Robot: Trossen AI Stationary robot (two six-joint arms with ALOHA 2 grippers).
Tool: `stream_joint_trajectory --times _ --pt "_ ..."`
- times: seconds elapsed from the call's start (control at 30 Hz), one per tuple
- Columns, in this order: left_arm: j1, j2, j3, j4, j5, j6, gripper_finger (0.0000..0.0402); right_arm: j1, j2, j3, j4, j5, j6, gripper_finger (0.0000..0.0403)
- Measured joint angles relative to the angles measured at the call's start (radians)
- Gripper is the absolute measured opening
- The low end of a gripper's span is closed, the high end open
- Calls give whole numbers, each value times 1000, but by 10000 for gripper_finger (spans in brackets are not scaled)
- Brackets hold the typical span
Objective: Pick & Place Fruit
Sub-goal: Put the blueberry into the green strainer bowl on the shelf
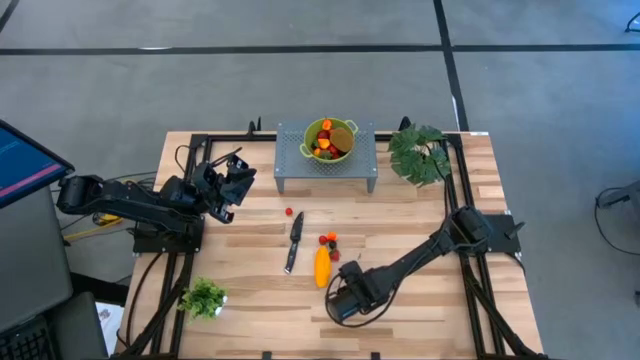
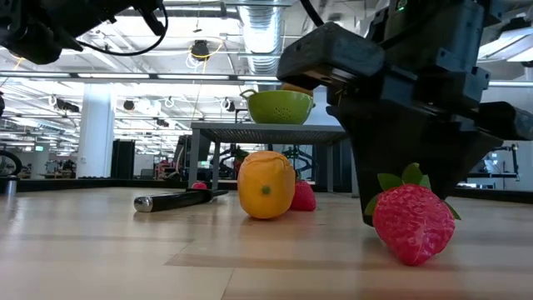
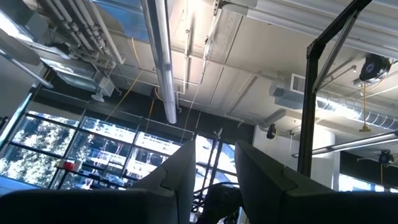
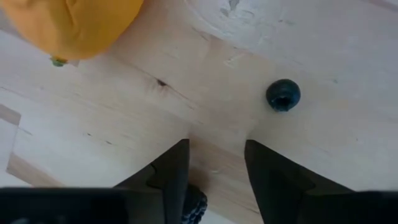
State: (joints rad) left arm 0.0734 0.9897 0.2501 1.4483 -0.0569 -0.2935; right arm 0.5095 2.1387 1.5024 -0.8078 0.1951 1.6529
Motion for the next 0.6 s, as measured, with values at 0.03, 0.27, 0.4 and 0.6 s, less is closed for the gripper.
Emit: stream_joint_trajectory --times 0.03,0.27,0.4,0.6 --pt "0 0 0 0 0 0 106 -3 0 0 -2 0 1 156" --pt "0 0 0 0 -3 0 106 -20 2 0 -28 -4 9 160" --pt "0 0 0 0 -3 0 106 -20 2 -1 -48 7 8 154" --pt "0 0 0 0 -3 0 106 -22 3 -1 -82 13 5 150"
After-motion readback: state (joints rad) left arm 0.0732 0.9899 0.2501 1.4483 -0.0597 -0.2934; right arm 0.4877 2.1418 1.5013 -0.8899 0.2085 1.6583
